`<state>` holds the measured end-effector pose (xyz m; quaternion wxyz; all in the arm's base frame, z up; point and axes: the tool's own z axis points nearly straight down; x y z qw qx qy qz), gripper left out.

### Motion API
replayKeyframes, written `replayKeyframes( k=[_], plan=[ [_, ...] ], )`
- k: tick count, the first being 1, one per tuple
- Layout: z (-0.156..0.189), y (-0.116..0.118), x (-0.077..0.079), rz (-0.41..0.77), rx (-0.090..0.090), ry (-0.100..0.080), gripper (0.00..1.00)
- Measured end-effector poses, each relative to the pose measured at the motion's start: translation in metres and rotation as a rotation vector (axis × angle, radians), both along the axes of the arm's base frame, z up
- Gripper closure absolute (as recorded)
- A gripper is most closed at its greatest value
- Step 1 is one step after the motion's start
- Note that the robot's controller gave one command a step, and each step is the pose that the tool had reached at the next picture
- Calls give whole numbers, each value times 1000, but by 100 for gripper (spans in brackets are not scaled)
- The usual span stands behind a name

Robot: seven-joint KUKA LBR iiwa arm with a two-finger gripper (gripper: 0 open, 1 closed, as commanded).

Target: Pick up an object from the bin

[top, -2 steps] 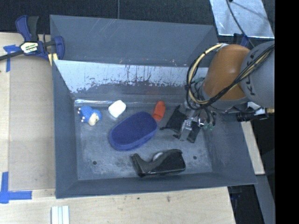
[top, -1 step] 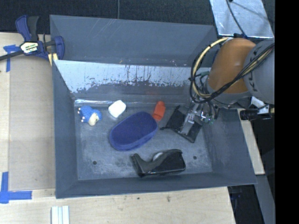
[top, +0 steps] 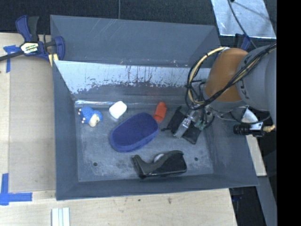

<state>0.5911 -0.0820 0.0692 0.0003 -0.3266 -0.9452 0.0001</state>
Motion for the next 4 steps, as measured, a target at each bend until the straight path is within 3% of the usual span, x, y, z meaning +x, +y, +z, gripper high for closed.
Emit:
replayKeyframes(
  k=[1, 2, 3, 4],
  plan=[
    [0, -1, 0, 3, -1, -1, 0],
    [1, -1, 1, 3, -2, -3, 100],
    [36, -2, 3, 6, -2, -7, 100],
    [110, -3, 5, 9, -2, -12, 100]
  ],
)
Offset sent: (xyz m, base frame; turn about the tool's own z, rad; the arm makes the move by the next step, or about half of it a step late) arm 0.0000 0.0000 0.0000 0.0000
